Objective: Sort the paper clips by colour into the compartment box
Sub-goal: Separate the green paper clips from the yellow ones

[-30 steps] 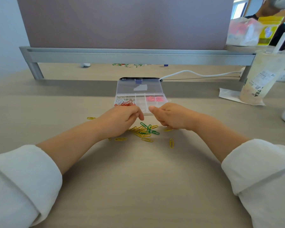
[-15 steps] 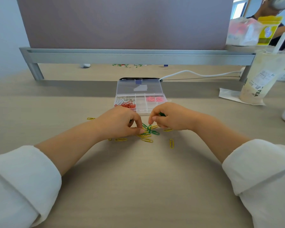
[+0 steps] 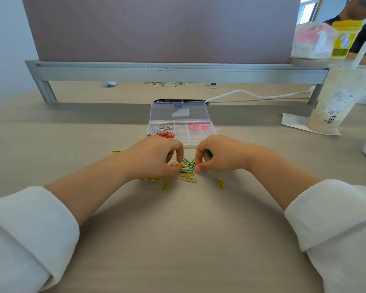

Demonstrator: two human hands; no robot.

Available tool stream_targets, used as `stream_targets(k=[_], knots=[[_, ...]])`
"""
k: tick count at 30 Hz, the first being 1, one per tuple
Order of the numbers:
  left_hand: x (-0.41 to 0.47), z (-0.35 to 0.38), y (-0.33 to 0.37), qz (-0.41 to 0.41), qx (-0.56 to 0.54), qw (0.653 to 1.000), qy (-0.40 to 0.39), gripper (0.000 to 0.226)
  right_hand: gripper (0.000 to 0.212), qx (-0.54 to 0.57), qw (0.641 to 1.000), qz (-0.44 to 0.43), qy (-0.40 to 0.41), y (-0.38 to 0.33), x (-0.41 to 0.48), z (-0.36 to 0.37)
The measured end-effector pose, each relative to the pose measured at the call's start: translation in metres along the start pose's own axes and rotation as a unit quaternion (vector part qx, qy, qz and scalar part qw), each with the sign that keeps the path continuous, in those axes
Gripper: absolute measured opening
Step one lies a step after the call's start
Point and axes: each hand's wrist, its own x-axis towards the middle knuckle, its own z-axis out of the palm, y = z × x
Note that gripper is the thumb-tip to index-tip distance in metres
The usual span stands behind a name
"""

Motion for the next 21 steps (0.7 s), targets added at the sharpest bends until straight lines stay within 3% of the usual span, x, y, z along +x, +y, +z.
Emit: stream_targets(k=[6, 15, 18, 21], knots=[[0.0031, 0.0061, 0.0049, 0.021, 0.033, 0.999, -0.019, 0.017, 0.008, -0.03, 0.999, -0.005, -0.01, -0.0007, 0.0017, 0.0032], [0.0043, 0.0062, 0.0025, 0.006, 0.012, 0.997, -0.078, 0.007, 0.006, 0.132, 0.991, 0.002, 0.032, 0.0012, 0.0037, 0.0062], [0.0041, 0.0083, 0.0008, 0.004, -0.029, 0.999, -0.023, 0.007, 0.02, 0.122, 0.992, 0.005, 0.037, 0.0044, 0.0042, 0.0044], [0.004, 0.0087, -0.0019, -0.018, -0.094, 0.994, 0.051, 0.012, 0.021, 0.111, 0.993, -0.012, 0.037, 0.0058, 0.0032, 0.0026]])
